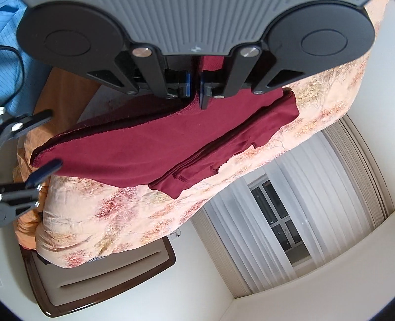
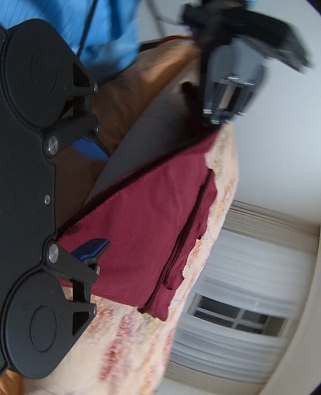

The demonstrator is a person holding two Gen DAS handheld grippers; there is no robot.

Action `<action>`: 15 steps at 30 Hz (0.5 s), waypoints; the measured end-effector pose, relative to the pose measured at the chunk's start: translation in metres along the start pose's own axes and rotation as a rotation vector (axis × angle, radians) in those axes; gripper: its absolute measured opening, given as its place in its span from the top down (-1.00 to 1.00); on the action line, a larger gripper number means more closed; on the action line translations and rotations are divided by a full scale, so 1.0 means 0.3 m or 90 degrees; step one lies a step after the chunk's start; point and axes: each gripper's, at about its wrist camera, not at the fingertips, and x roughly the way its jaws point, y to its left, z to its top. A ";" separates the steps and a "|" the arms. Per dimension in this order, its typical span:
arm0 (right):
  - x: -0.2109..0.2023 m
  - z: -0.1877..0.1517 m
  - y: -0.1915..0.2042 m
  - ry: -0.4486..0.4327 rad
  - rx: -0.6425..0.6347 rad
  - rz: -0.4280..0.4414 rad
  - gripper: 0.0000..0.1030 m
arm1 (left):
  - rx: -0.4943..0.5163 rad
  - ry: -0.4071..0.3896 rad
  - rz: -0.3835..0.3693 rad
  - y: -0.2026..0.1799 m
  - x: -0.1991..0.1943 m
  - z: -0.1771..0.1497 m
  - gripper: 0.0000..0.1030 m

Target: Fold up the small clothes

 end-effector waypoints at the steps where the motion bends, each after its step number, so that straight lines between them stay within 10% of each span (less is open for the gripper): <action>1: 0.019 -0.003 0.016 0.006 -0.026 -0.017 0.05 | -0.002 0.001 0.001 0.001 -0.004 -0.001 0.87; 3: 0.046 0.001 0.028 0.010 -0.051 -0.042 0.88 | 0.001 0.002 0.007 -0.007 -0.006 -0.010 0.87; 15: -0.042 0.169 -0.145 -0.116 0.097 -0.034 0.90 | 0.030 0.060 0.073 -0.076 0.043 -0.099 0.71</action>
